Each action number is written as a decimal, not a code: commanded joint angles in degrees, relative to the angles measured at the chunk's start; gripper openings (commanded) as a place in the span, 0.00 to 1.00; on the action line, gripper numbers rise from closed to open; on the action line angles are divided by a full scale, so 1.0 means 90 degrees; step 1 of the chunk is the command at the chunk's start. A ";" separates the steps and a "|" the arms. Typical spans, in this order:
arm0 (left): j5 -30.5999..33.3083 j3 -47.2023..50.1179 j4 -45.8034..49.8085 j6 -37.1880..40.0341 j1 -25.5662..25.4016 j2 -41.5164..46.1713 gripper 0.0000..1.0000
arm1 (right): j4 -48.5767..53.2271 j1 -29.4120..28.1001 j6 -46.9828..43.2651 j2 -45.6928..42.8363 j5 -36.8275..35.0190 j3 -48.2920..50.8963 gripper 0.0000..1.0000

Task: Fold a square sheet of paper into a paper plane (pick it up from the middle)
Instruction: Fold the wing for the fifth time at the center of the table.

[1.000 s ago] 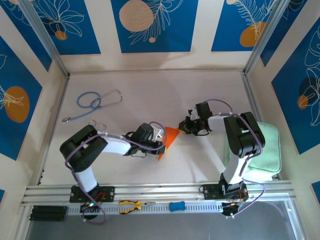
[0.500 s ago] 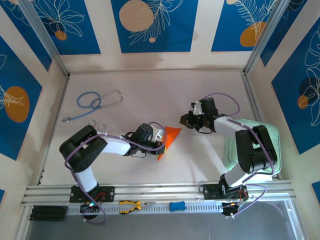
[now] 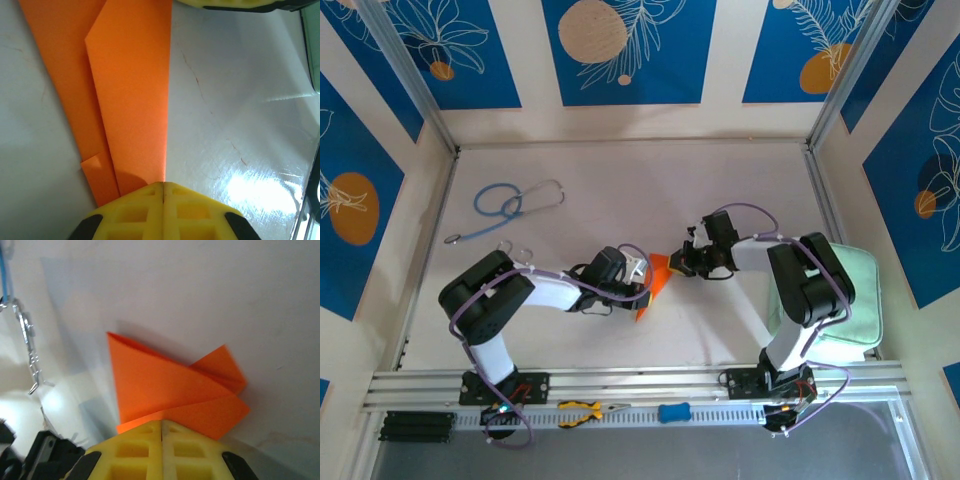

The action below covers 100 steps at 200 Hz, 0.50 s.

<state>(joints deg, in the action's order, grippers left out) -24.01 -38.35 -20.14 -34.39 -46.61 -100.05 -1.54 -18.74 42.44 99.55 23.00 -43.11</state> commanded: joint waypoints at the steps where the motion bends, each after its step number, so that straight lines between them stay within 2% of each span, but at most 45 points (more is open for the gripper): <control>1: 0.0135 0.0319 0.1144 0.0070 0.0088 -0.0158 0.00 | 0.0297 0.0227 -0.0132 0.0205 -0.0280 -0.0268 0.03; 14: 0.0139 0.0324 0.1164 0.0073 0.0089 -0.0167 0.00 | 0.0414 0.0381 -0.0192 0.0286 -0.0407 -0.0372 0.03; 65: 0.0119 0.0342 0.1096 0.0049 0.0088 -0.0218 0.00 | 0.0307 0.0898 -0.0126 0.0425 -0.0107 -0.0639 0.04; 100: 0.0138 0.0373 0.1087 0.0051 0.0080 -0.0163 0.00 | 0.0378 0.0853 -0.0125 -0.0244 -0.0173 -0.0519 0.04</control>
<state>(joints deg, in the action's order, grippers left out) -24.01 -38.28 -20.16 -34.41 -46.61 -100.01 0.19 -10.48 42.02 102.08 21.50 -47.70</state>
